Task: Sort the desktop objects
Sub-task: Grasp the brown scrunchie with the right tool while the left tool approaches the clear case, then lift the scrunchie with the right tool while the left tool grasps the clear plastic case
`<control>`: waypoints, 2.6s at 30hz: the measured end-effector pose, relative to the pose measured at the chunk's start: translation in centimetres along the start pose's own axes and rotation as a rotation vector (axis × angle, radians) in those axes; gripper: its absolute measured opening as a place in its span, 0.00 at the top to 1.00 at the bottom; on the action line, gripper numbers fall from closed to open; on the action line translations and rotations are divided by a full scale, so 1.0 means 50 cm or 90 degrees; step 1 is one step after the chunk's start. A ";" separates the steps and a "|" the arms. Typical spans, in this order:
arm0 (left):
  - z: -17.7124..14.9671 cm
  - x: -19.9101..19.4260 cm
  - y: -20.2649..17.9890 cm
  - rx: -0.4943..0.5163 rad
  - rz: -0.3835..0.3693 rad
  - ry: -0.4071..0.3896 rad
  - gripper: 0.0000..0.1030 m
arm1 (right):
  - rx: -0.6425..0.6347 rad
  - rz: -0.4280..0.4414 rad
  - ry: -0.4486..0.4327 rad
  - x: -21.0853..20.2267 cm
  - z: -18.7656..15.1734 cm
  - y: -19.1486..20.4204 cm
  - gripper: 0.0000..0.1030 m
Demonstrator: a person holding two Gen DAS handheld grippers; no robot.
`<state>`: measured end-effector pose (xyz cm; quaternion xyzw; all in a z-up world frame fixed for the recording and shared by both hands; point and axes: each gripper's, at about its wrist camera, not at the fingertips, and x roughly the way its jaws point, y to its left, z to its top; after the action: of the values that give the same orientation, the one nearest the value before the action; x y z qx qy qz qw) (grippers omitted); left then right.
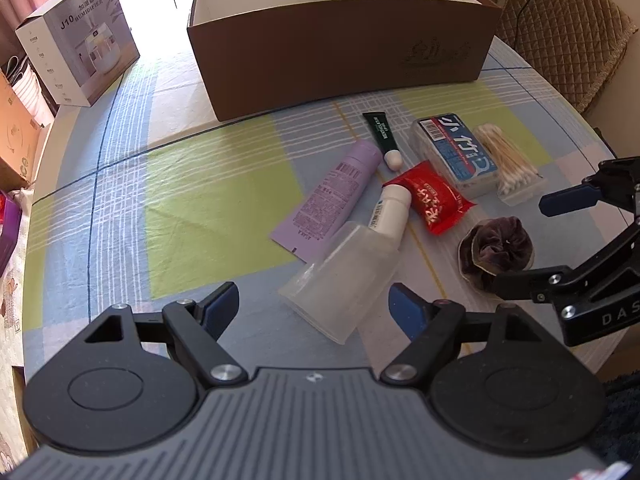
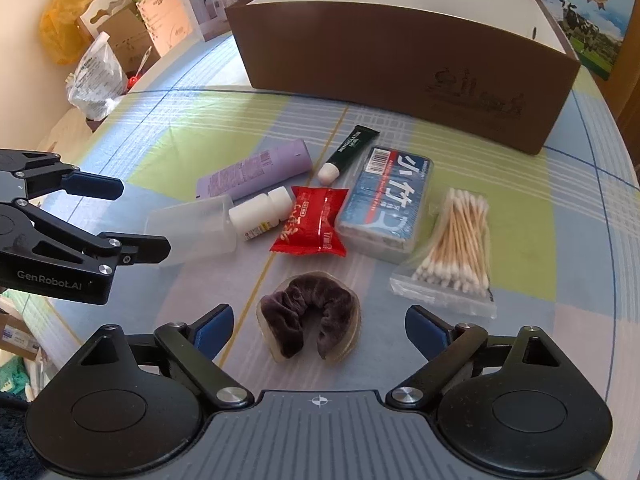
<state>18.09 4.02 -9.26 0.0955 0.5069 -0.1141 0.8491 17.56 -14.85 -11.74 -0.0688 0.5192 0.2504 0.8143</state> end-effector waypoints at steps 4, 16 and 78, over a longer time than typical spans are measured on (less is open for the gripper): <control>0.001 0.002 0.005 -0.002 -0.002 0.001 0.23 | -0.007 -0.003 0.003 0.013 0.005 0.004 0.14; -0.003 0.021 0.012 0.009 -0.014 0.013 0.23 | -0.016 -0.010 0.018 0.035 -0.001 0.002 0.65; 0.439 0.018 0.084 -0.041 -0.008 -0.174 0.52 | 0.039 -0.076 -0.237 -0.149 0.342 -0.279 0.79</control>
<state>38.16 1.82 0.40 0.0487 0.3909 -0.1153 0.9119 35.60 -23.06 0.48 -0.0269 0.3619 0.1943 0.9113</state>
